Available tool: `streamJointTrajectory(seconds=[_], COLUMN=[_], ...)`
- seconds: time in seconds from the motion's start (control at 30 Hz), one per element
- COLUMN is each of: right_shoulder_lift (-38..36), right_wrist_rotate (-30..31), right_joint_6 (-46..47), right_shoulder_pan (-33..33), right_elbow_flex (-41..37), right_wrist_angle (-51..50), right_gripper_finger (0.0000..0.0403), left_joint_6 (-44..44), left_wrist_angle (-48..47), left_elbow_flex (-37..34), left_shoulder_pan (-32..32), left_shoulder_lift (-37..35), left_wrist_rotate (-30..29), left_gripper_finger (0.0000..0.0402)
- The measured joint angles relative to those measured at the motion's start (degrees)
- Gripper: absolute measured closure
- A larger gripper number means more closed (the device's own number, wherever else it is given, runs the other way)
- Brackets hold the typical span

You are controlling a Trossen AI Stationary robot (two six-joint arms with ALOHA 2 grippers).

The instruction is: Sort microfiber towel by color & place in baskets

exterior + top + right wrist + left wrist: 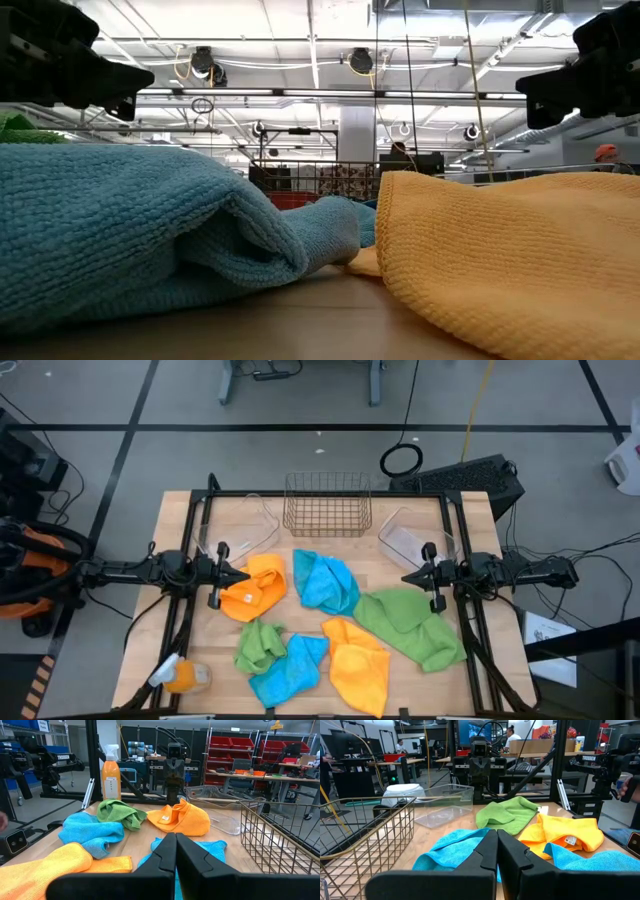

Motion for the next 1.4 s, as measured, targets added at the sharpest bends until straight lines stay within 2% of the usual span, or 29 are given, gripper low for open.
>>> streamJointTrajectory(seconds=[0.83,1.07,1.4], right_shoulder_lift=[0.24,5.25,19.38], right_wrist_rotate=[-0.02,0.16,1.84], right_joint_6=[6.89,7.34,8.38], right_shoulder_pan=[0.11,0.15,0.15], right_elbow_flex=[1.58,8.85,25.85], right_wrist_angle=[4.22,2.67,-5.04], right_gripper_finger=[0.0403,0.0403,0.0403], left_joint_6=[3.12,7.74,7.64], left_wrist_angle=[0.03,0.03,0.03], left_elbow_flex=[-0.01,0.0,-0.01], left_shoulder_pan=[0.0,0.01,0.01], left_shoulder_lift=[0.0,-0.01,-0.01], left_wrist_rotate=[-0.01,-0.03,-0.01], left_gripper_finger=[0.0395,0.0395,0.0395])
